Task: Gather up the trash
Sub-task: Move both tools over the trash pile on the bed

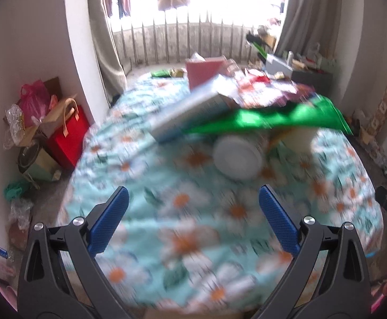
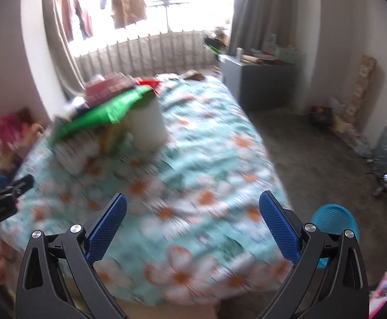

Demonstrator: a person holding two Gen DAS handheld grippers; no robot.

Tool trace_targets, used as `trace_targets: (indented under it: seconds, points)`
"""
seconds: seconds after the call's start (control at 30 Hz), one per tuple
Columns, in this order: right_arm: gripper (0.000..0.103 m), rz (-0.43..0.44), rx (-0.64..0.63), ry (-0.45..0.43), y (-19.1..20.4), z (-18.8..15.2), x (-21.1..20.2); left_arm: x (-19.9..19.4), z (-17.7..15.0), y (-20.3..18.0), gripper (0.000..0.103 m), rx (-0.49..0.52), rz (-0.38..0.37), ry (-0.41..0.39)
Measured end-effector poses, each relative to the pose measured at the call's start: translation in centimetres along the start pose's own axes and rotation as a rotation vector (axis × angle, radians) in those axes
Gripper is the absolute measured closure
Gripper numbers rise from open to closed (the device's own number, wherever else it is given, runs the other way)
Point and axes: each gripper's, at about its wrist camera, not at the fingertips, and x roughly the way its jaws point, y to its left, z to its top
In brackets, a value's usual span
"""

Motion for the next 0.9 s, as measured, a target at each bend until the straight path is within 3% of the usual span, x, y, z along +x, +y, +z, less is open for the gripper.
trace_targets:
  seconds: [0.17,0.27,0.43,0.57,0.63,0.77,0.9]
  points:
    - [0.006,0.064,0.037,-0.025,0.0,1.7,1.3,1.4,2.5,2.6,0.009,-0.043,-0.082,-0.036]
    - [0.006,0.065,0.06,-0.009,-0.8,3.0,2.4,2.0,4.6,4.4,0.009,-0.085,-0.145,-0.106]
    - [0.006,0.099,0.147,-0.049,-4.1,6.4,3.6,3.0,9.6,6.8,0.009,-0.1,-0.168,-0.209]
    - [0.006,0.203,0.227,-0.052,-6.9,10.0,5.1,4.8,14.1,8.2,0.009,-0.117,-0.193,-0.231]
    - [0.006,0.279,0.258,-0.035,-7.5,11.7,6.2,6.2,16.3,8.6,0.009,-0.124,-0.225,-0.203]
    - [0.006,0.491,0.312,0.087,-7.7,15.3,10.5,10.4,19.9,9.1,0.009,-0.177,-0.363,-0.074]
    - [0.007,0.617,0.332,0.206,-6.2,17.9,15.0,15.6,22.6,10.1,0.009,-0.311,-0.453,0.036]
